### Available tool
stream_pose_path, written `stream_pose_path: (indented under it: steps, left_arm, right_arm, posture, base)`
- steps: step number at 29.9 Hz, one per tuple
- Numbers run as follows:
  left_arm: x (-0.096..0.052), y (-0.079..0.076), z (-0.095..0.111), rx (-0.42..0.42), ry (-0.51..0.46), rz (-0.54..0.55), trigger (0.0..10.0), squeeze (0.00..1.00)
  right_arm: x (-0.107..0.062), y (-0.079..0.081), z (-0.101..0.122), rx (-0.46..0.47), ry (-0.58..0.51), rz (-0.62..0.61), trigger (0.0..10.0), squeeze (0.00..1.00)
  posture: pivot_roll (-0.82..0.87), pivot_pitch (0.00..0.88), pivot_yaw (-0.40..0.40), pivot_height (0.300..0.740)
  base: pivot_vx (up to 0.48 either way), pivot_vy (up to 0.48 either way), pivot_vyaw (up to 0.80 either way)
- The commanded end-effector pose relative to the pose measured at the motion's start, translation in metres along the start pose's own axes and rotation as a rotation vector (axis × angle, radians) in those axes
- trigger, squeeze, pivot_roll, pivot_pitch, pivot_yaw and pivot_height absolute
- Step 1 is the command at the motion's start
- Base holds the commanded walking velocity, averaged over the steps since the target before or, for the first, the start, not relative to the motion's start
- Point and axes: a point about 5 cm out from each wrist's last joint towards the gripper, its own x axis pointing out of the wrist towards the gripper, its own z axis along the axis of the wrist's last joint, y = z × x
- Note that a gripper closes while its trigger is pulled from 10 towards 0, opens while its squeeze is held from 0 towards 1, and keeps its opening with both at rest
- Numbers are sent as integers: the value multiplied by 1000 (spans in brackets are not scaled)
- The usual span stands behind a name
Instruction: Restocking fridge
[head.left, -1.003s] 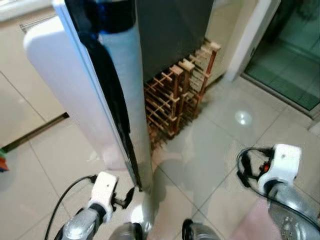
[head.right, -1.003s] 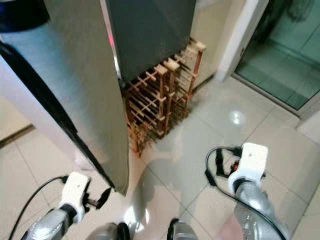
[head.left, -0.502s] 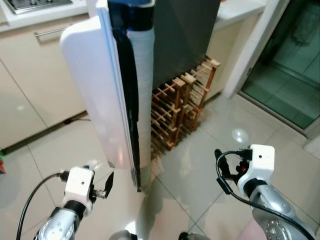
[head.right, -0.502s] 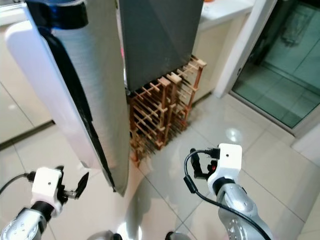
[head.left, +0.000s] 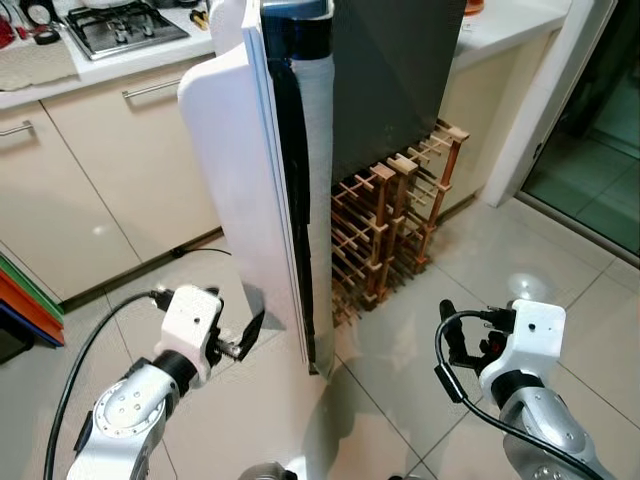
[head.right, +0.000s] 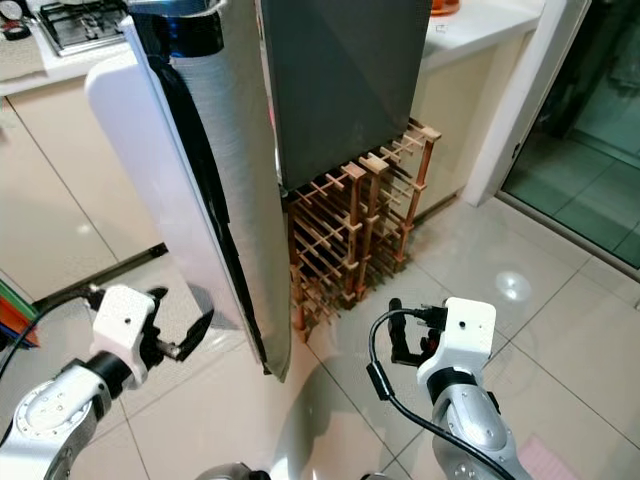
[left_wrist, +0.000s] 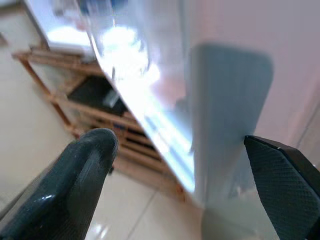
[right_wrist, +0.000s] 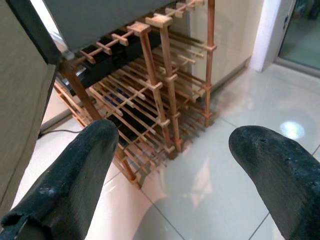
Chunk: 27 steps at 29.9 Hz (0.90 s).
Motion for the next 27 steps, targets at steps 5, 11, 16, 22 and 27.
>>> stream_pose_path:
  steps: [5,11,16,22,27]
  left_arm:
    - [2,1,6,8,-20,36,10000,0]
    - [9,1,12,12,-37,33,10000,0]
    - [16,3,18,22,-57,46,10000,0]
    - [18,2,23,11,-70,43,10000,0]
    - [15,-1,24,17,-71,15,10000,0]
  right_arm:
    - [5,-3,11,10,-40,4,10000,0]
    - [7,-1,13,-6,-39,13,10000,0]
    - [6,-2,15,-38,-37,8,10000,0]
    - [6,-1,16,-36,-47,5,10000,0]
    - [3,1,12,-4,-39,1,10000,0]
  posture:
    - [65,0,27,740]
    - [54,0,22,740]
    - [41,0,28,740]
    - [40,0,35,740]
    - [43,0,45,740]
  base:
    - [0,0,0]
    - [-157,0,0]
    - [-236,0,0]
    - [0,0,0]
    - [0,347,-443]
